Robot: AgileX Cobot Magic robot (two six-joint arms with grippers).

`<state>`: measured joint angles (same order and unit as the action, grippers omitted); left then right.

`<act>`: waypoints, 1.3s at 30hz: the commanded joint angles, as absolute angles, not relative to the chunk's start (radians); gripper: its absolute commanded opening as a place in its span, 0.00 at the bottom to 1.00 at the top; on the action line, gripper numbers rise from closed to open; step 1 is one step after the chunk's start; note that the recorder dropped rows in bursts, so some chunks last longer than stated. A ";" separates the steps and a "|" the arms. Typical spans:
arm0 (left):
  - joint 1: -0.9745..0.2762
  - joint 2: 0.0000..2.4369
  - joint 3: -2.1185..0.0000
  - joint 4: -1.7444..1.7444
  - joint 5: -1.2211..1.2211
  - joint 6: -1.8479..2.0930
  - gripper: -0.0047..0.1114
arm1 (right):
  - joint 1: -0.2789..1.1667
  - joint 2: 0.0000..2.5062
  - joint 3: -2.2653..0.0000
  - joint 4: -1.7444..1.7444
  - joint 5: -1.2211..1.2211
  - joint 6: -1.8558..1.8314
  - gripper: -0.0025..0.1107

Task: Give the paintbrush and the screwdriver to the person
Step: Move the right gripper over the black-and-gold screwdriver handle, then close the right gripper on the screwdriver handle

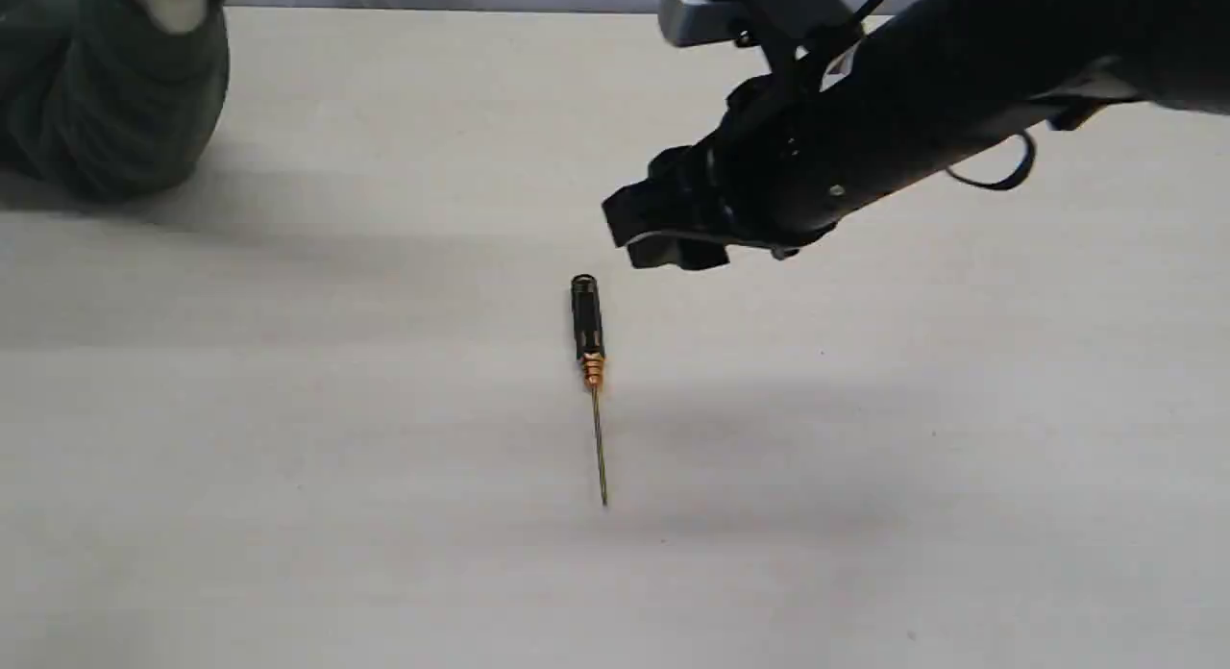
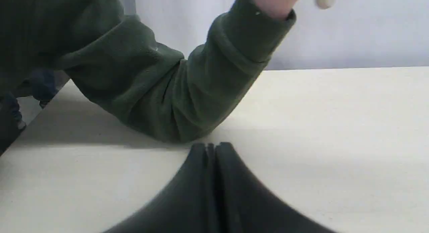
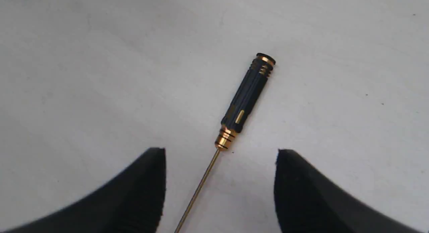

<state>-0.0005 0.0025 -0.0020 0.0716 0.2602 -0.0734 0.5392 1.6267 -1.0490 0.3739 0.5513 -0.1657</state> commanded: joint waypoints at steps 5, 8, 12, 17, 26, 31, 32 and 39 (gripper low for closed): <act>-0.007 0.000 0.000 0.068 0.250 -0.075 0.04 | 0.561 1.768 -1.076 0.380 0.504 -0.147 0.48; -0.007 0.000 0.000 0.068 0.250 -0.075 0.04 | 0.561 1.817 -1.099 0.380 0.506 -0.142 0.48; -0.007 0.000 0.000 0.068 0.250 -0.075 0.04 | 0.561 1.867 -1.129 0.380 0.506 -0.142 0.48; -0.007 0.000 0.000 0.071 0.248 -0.075 0.04 | 0.561 1.929 -1.197 0.380 0.534 -0.134 0.48; -0.007 0.000 0.000 0.069 0.250 -0.075 0.04 | 0.561 2.022 -1.276 0.349 0.554 -0.089 0.48; -0.007 0.000 0.000 0.069 0.250 -0.075 0.04 | 0.561 2.058 -1.290 0.268 0.562 -0.009 0.48; -0.007 0.000 0.000 0.069 0.250 -0.075 0.04 | 0.561 2.066 -1.292 0.262 0.568 0.000 0.48; -0.007 0.000 0.000 0.069 0.250 -0.075 0.04 | 0.561 2.082 -1.292 0.261 0.564 0.000 0.48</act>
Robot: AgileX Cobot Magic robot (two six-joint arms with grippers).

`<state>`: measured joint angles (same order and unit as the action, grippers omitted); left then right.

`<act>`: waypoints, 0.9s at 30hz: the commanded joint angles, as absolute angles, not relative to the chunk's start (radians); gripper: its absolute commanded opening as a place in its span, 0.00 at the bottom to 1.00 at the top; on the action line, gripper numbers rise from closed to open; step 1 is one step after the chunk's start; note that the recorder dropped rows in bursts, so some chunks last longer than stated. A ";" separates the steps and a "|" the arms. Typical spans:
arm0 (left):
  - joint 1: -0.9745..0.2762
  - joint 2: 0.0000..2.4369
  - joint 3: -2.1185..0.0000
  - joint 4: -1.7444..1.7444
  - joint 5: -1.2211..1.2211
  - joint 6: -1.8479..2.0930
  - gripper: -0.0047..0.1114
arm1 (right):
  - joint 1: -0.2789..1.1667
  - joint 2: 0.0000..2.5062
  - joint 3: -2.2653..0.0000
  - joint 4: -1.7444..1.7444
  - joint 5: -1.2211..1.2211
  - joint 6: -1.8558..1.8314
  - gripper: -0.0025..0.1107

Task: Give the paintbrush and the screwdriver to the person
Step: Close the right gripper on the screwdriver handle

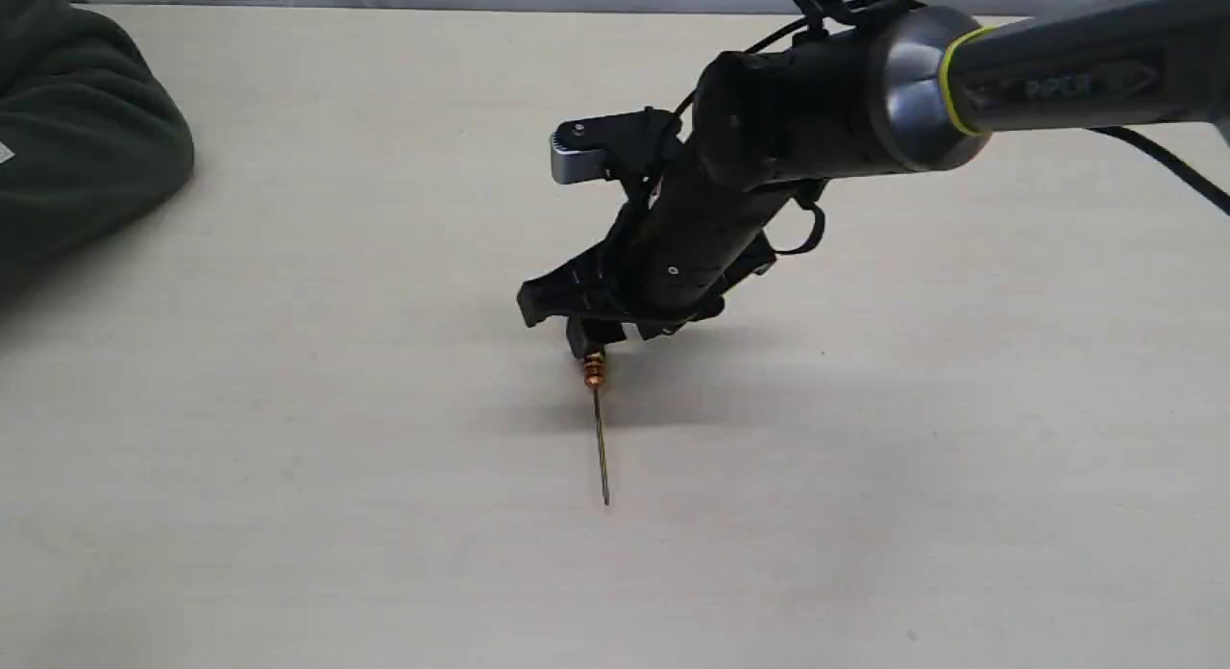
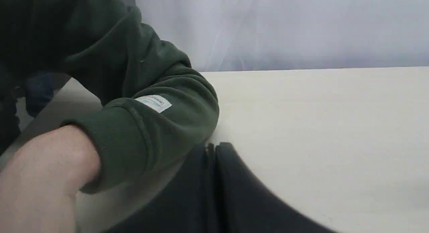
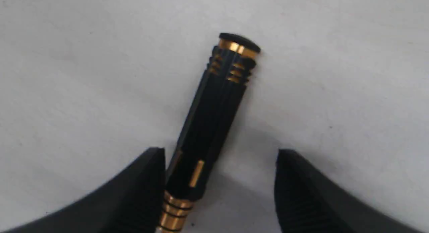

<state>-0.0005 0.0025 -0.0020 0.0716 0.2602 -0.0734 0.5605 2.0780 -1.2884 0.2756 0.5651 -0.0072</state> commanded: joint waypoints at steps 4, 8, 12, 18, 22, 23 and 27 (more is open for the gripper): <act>-0.007 0.000 0.000 0.069 0.250 -0.075 0.04 | 0.561 2.082 -1.299 0.261 0.555 0.000 0.48; -0.007 0.000 0.000 0.067 0.250 -0.075 0.04 | 0.561 2.095 -1.329 0.263 0.582 0.000 0.48; -0.007 0.000 0.000 0.069 0.250 -0.075 0.04 | 0.561 2.117 -1.363 0.263 0.614 0.000 0.48; -0.007 0.000 0.000 0.069 0.250 -0.075 0.04 | 0.561 2.143 -1.372 0.263 0.634 0.000 0.48; -0.007 0.000 0.000 0.069 0.250 -0.075 0.04 | 0.561 2.151 -1.372 0.225 0.660 0.027 0.48; -0.007 0.000 0.000 0.069 0.250 -0.075 0.04 | 0.561 2.151 -1.372 0.207 0.668 0.040 0.48; -0.007 0.000 0.000 0.069 0.250 -0.075 0.04 | 0.561 2.151 -1.372 0.170 0.703 0.049 0.39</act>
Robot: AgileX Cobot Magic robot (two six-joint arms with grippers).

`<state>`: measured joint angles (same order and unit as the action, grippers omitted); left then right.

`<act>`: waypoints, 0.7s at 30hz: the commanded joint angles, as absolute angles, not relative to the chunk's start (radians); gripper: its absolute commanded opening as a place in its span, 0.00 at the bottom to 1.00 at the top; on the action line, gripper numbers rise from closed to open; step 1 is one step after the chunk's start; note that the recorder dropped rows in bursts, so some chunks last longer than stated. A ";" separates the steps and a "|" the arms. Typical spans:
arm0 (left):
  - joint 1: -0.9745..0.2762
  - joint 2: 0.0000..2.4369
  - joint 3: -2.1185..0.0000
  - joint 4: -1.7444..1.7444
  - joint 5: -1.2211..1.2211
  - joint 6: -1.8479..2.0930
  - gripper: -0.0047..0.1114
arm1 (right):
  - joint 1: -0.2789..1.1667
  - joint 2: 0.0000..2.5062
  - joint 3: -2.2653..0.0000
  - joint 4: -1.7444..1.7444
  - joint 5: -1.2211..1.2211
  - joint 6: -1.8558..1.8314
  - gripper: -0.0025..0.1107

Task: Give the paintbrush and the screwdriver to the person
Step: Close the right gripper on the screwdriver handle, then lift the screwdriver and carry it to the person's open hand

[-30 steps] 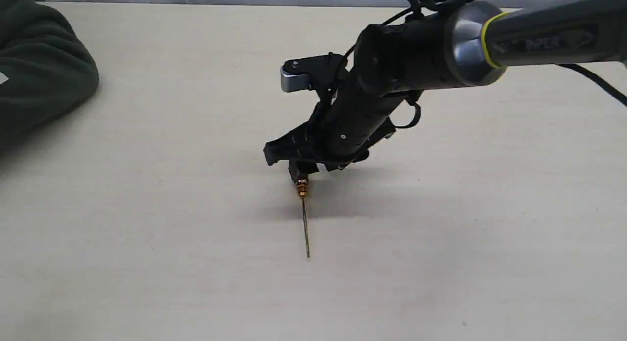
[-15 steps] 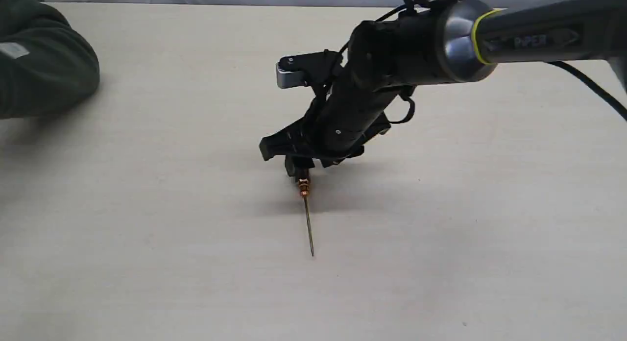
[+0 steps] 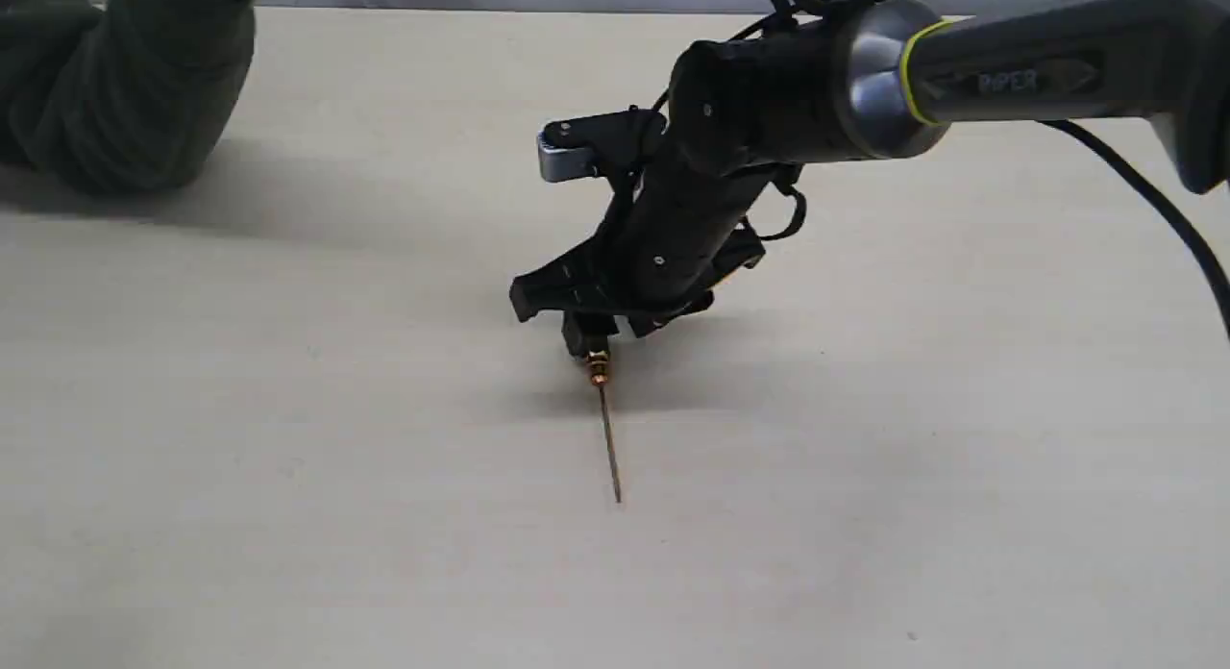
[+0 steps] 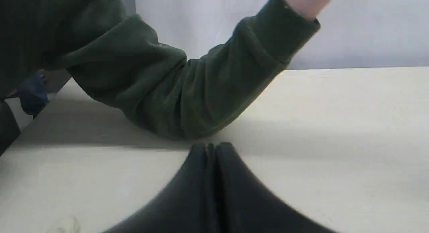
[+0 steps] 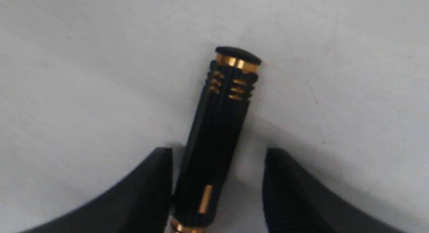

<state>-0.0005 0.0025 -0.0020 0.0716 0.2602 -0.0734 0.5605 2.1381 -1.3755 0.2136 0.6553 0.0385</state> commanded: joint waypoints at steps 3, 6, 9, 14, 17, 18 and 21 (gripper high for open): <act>-0.007 0.000 0.000 0.069 0.250 -0.075 0.04 | 0.561 2.151 -1.372 0.152 0.720 0.049 0.28; -0.007 0.000 0.000 0.069 0.250 -0.075 0.04 | 0.561 2.151 -1.372 0.129 0.737 0.048 0.19; -0.007 0.000 0.000 0.069 0.248 -0.075 0.04 | 0.561 2.151 -1.372 0.096 0.751 0.046 0.11; -0.007 0.000 0.000 0.069 0.248 -0.075 0.04 | 0.561 2.146 -1.372 0.073 0.750 0.039 0.06; -0.007 0.000 0.000 0.069 0.248 -0.075 0.04 | 0.561 2.122 -1.368 0.078 0.736 0.039 0.06; -0.007 0.000 0.000 0.069 0.248 -0.075 0.04 | 0.561 2.113 -1.363 0.091 0.726 0.035 0.06; -0.007 0.000 0.000 0.069 0.248 -0.075 0.04 | 0.561 2.062 -1.341 0.144 0.704 -0.014 0.06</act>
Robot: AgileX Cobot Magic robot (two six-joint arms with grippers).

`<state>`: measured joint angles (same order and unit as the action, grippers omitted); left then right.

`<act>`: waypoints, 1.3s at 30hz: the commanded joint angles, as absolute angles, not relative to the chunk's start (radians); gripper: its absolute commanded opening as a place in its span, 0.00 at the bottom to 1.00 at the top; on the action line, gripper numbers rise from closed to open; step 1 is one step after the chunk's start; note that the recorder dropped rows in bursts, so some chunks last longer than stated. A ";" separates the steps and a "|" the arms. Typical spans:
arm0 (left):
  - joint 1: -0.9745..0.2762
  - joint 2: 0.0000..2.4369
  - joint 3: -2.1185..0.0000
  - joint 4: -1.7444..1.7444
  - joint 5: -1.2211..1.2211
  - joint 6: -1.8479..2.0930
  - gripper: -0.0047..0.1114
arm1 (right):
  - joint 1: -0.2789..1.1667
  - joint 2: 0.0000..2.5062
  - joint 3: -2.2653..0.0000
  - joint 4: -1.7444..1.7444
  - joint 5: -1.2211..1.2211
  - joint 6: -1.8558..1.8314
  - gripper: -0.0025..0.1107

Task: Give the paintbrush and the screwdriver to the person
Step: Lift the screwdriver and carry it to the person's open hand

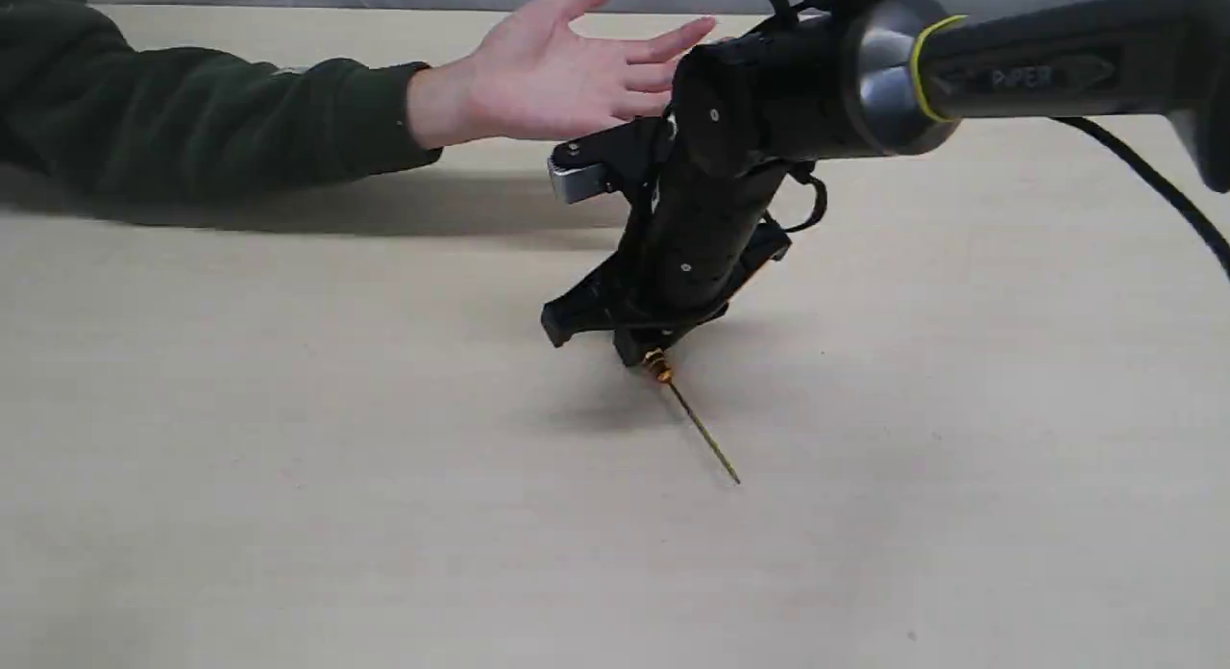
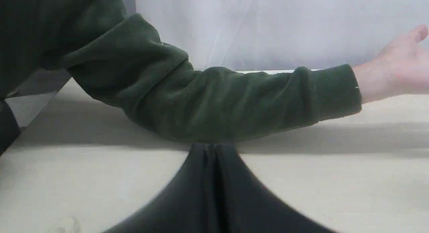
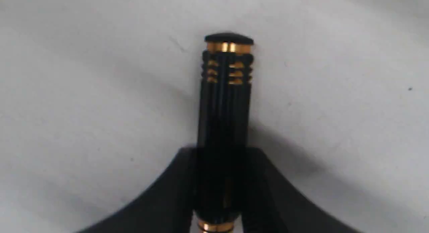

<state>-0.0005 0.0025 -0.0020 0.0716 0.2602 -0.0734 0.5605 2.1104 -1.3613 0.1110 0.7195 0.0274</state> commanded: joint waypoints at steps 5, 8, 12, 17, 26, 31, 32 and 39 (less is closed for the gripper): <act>-0.007 0.000 0.000 0.069 0.248 -0.075 0.04 | 0.561 1.936 -1.262 0.151 0.658 -0.022 0.06; -0.007 0.000 0.000 0.069 0.248 -0.075 0.04 | 0.561 1.843 -1.199 0.151 0.617 -0.022 0.06; -0.007 0.000 0.000 0.069 0.248 -0.075 0.04 | 0.561 1.734 -1.144 0.151 0.578 -0.022 0.06; -0.007 0.000 0.000 0.067 0.251 -0.075 0.04 | 0.561 1.630 -1.137 0.149 0.525 -0.019 0.06; -0.007 0.000 0.000 0.067 0.251 -0.075 0.04 | 0.556 1.629 -1.226 0.138 0.468 -0.015 0.06; -0.007 0.000 0.000 0.067 0.251 -0.075 0.04 | 0.531 1.700 -1.340 0.114 0.476 0.000 0.06; -0.007 0.000 0.000 0.067 0.251 -0.075 0.04 | 0.523 1.718 -1.364 0.105 0.484 0.017 0.06; -0.007 0.000 0.000 0.067 0.251 -0.075 0.04 | 0.476 1.869 -1.527 0.103 0.559 0.042 0.06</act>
